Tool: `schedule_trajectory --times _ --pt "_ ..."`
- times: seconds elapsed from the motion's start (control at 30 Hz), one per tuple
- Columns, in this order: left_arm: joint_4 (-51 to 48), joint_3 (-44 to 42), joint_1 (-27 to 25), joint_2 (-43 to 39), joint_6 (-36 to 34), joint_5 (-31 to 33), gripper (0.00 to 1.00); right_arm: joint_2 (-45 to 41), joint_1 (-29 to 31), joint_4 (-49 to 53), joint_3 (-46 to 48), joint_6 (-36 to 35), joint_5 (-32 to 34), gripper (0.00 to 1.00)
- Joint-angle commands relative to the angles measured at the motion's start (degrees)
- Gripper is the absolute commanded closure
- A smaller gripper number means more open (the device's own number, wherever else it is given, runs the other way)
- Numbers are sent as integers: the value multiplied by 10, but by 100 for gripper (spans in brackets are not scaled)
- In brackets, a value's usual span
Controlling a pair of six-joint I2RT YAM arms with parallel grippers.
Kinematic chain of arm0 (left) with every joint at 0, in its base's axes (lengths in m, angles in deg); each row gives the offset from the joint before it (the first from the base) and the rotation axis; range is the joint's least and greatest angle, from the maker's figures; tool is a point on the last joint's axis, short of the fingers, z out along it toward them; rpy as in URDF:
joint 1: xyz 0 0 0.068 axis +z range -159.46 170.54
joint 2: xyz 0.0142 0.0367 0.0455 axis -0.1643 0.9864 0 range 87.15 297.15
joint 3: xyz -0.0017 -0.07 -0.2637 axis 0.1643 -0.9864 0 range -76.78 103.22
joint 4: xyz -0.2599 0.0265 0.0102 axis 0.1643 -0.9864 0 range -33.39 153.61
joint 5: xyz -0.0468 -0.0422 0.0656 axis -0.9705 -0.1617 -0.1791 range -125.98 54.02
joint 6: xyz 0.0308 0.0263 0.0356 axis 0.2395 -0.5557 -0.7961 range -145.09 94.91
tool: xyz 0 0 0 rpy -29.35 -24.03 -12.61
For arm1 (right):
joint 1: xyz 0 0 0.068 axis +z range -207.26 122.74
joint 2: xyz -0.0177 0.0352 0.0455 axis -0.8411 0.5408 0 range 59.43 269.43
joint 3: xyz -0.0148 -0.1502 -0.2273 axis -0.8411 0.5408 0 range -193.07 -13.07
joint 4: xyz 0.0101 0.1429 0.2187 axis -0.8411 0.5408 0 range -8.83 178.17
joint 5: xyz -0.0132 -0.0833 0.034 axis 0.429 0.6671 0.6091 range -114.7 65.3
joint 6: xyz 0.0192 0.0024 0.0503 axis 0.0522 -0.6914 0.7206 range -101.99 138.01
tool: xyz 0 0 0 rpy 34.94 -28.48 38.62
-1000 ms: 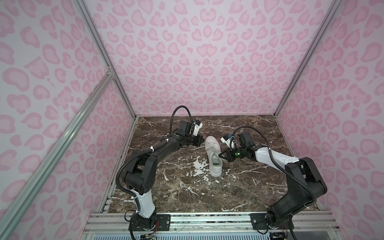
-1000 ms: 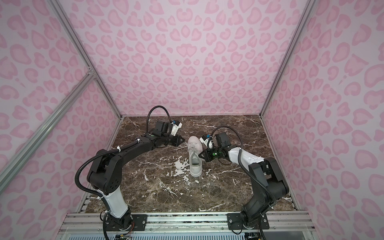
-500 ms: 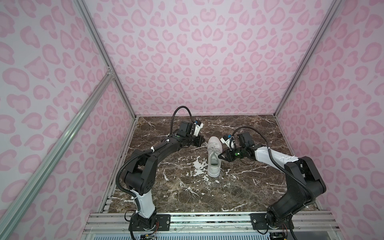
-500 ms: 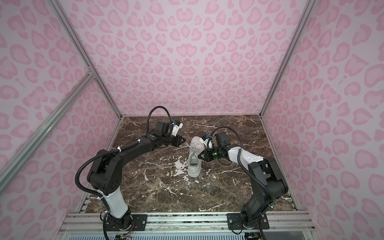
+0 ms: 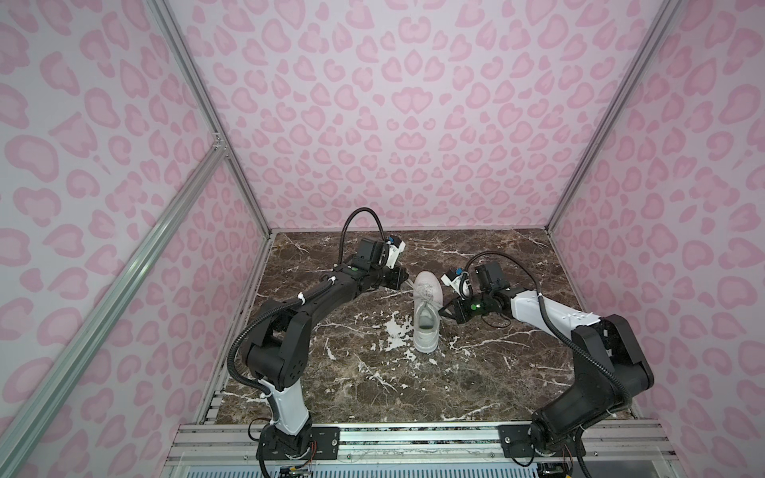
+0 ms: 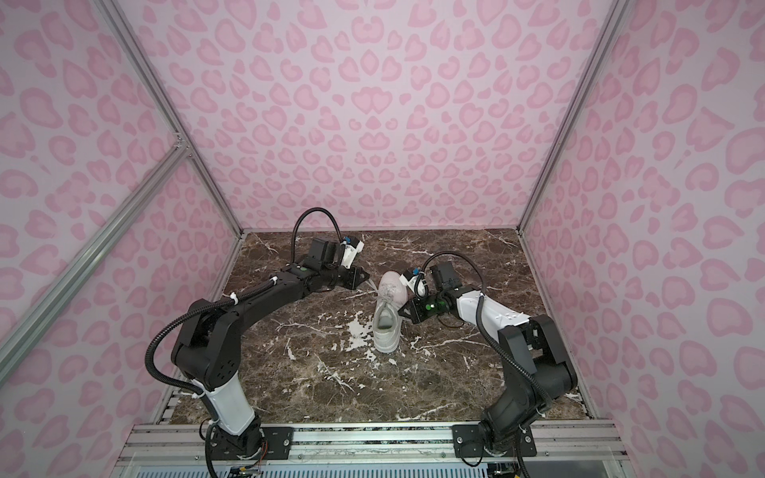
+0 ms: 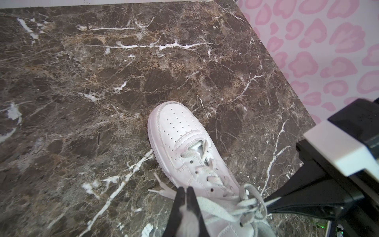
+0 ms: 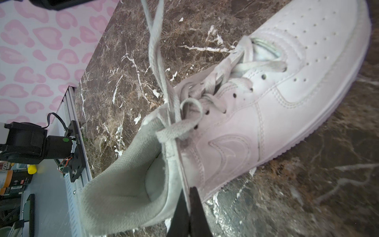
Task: Tie the shoes
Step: 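Pull both laces apart, right gripper low beside the sneaker, left gripper back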
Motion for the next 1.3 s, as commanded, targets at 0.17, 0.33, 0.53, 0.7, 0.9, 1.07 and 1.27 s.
schedule_trajectory --times 0.17,0.33,0.53,0.7,0.9,1.07,1.27 --pt "-3 8 5 -10 -13 25 97 -8 -15 50 12 -5 36 100" --pt "-9 9 7 -12 -18 39 97 -7 -25 71 10 -11 63 100" --pt "1 1 6 -20 -8 60 97 0 -28 65 12 -2 71 100" --pt "1 3 7 -18 0 75 97 14 -31 69 10 2 76 100" --pt "-8 8 8 -12 -1 79 97 23 -32 70 10 5 91 100" --pt "-14 8 10 -6 5 94 97 32 -34 83 3 5 109 100" --pt "-20 7 16 0 13 96 97 41 -37 81 3 9 131 100"
